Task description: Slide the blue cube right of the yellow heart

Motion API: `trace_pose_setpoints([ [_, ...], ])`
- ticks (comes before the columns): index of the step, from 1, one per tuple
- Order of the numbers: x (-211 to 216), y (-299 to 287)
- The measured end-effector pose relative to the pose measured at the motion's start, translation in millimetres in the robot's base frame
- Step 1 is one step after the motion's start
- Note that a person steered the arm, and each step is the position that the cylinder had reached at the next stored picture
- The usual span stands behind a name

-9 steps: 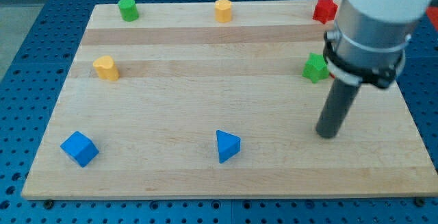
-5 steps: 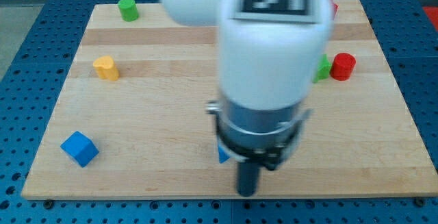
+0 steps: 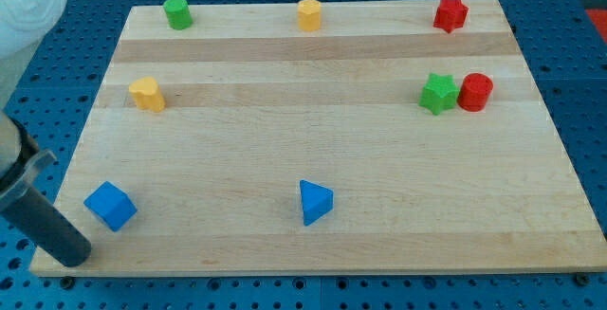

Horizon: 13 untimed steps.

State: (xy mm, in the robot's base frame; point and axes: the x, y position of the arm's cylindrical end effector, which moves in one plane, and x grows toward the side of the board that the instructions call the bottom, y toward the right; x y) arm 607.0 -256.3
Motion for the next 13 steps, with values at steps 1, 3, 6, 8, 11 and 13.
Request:
trace_pose_setpoints([
  [1,-22.8,3.2],
  [3,-54.0,21.6],
  [6,-67.5,68.0],
  [8,-85.2,90.2],
  [11,-121.7,108.9],
  [13,-135.5,123.8],
])
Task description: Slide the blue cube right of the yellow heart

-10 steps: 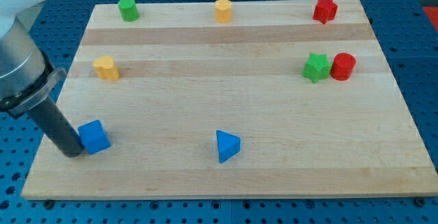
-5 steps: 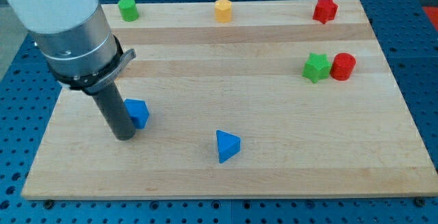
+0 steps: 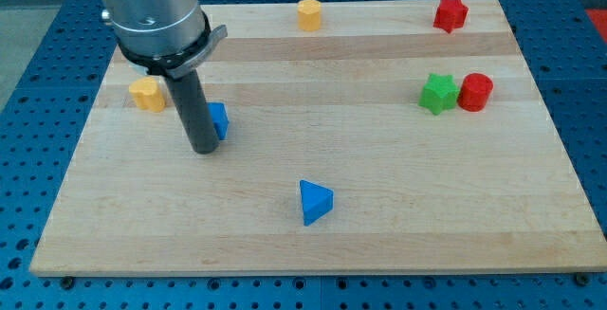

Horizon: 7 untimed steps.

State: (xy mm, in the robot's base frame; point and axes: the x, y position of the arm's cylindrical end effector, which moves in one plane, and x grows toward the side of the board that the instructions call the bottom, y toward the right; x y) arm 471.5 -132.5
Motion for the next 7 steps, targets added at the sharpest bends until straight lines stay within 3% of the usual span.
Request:
trace_pose_setpoints([
  [1,-0.7,23.1],
  [4,-15.2,-5.5],
  [7,-34.0,10.0],
])
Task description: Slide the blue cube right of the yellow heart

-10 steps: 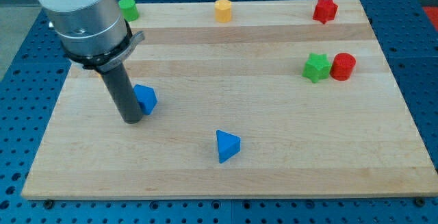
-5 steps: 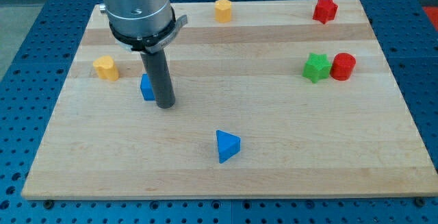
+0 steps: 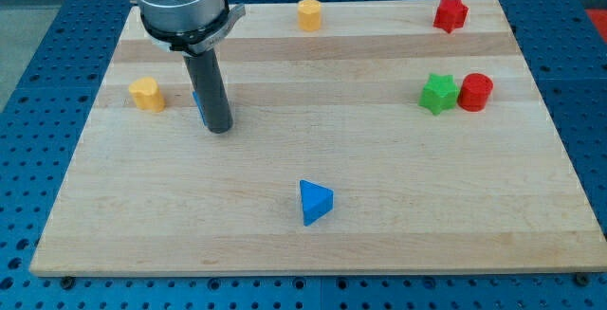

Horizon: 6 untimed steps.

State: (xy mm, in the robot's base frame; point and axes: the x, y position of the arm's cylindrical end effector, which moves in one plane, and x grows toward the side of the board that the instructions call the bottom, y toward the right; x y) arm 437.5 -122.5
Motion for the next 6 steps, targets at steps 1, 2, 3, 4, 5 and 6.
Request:
trace_pose_setpoints([
  [1,-8.4,0.1],
  [2,-17.3,2.6],
  [3,-20.1,22.8],
  [4,-23.0,46.9],
  [5,-29.9,47.8],
  [6,-33.7,46.5],
])
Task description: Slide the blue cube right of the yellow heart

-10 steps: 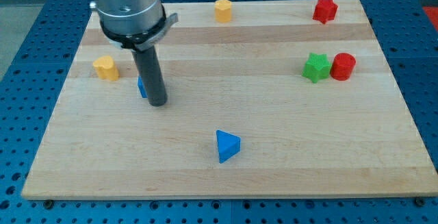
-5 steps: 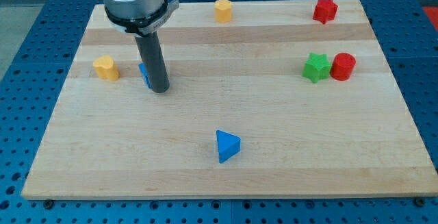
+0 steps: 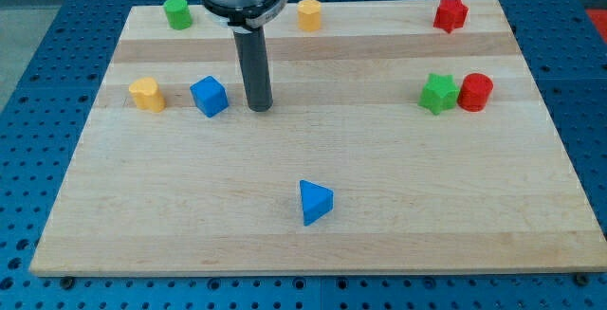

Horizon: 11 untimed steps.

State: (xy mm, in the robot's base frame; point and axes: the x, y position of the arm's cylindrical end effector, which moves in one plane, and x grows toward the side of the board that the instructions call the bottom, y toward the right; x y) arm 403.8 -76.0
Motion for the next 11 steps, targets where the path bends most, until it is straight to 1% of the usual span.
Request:
trace_pose_setpoints([
  [1,-1.8,-4.0],
  [4,-1.8,-53.0],
  [10,-1.6,-60.3],
  [11,-2.4,-40.0],
])
